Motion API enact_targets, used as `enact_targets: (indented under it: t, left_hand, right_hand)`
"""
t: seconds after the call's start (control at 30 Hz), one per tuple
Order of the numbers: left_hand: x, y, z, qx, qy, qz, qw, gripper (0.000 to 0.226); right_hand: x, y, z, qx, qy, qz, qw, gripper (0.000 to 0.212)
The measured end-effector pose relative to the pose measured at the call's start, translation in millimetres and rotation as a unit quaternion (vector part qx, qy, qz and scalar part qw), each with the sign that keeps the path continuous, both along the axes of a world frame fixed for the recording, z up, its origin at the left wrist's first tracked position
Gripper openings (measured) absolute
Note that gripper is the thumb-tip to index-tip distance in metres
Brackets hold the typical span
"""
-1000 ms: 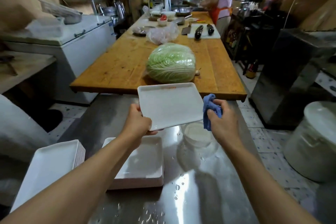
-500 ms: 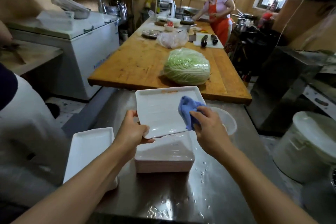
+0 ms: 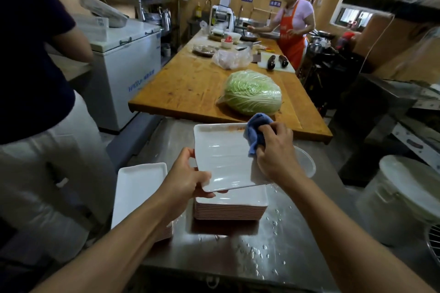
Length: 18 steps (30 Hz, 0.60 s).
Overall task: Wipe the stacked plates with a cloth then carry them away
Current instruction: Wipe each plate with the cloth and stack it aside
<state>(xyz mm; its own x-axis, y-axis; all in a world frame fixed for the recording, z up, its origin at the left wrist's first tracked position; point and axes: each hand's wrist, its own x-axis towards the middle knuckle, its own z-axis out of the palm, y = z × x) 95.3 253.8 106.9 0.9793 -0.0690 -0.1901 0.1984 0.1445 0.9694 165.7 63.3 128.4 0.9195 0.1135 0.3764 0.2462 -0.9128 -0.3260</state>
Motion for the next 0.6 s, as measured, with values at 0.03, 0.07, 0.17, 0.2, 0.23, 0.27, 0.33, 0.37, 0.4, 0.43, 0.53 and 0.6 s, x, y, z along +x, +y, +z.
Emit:
enact_targets:
  t: [0.03,0.07,0.17,0.2,0.23,0.27,0.33,0.37,0.4,0.43,0.53,0.6]
  left_hand:
    - [0,0,2,0.005,-0.005,-0.001,1.0,0.04]
    - [1,-1,4,0.009,-0.01,-0.003,1.0,0.04]
    - [2,-7,8,0.021,-0.021,-0.01,1.0,0.037]
    - [2,-11,9,0.02,-0.025,-0.011,0.999,0.036]
    - [2,-14,10,0.017,-0.031,-0.011,0.999,0.036]
    - [2,-18,10,0.013,-0.035,-0.012,0.999,0.035]
    - [2,-24,11,0.0,-0.04,-0.011,0.999,0.034]
    - [3,-26,12,-0.009,-0.041,-0.012,0.999,0.032]
    - [3,-28,12,-0.015,-0.041,-0.012,0.999,0.029]
    - [4,-29,13,-0.013,-0.041,-0.008,0.999,0.027]
    - [7,-30,12,0.001,-0.051,0.016,0.999,0.021]
    - [9,-32,12,-0.007,-0.061,0.019,0.998,0.018]
  right_hand:
    - [-2,4,1,0.005,-0.003,0.016,1.0,0.038]
    - [-5,9,3,0.011,-0.002,0.035,0.999,0.038]
    - [-13,23,5,0.039,0.014,0.098,0.994,0.037]
    - [-16,28,6,0.045,0.012,0.116,0.992,0.036]
    - [-18,33,9,0.048,0.0,0.134,0.99,0.034]
    - [-20,37,12,0.046,-0.021,0.153,0.987,0.03]
    - [-20,43,17,0.038,-0.054,0.185,0.981,0.022]
    - [-19,43,20,0.036,-0.041,0.19,0.98,0.023]
    - [-19,41,22,0.037,-0.015,0.191,0.981,0.025]
    - [-19,37,22,0.041,0.011,0.197,0.98,0.027]
    - [-27,22,19,0.073,0.071,0.231,0.968,0.03]
    - [-35,14,17,0.076,0.096,0.236,0.964,0.031]
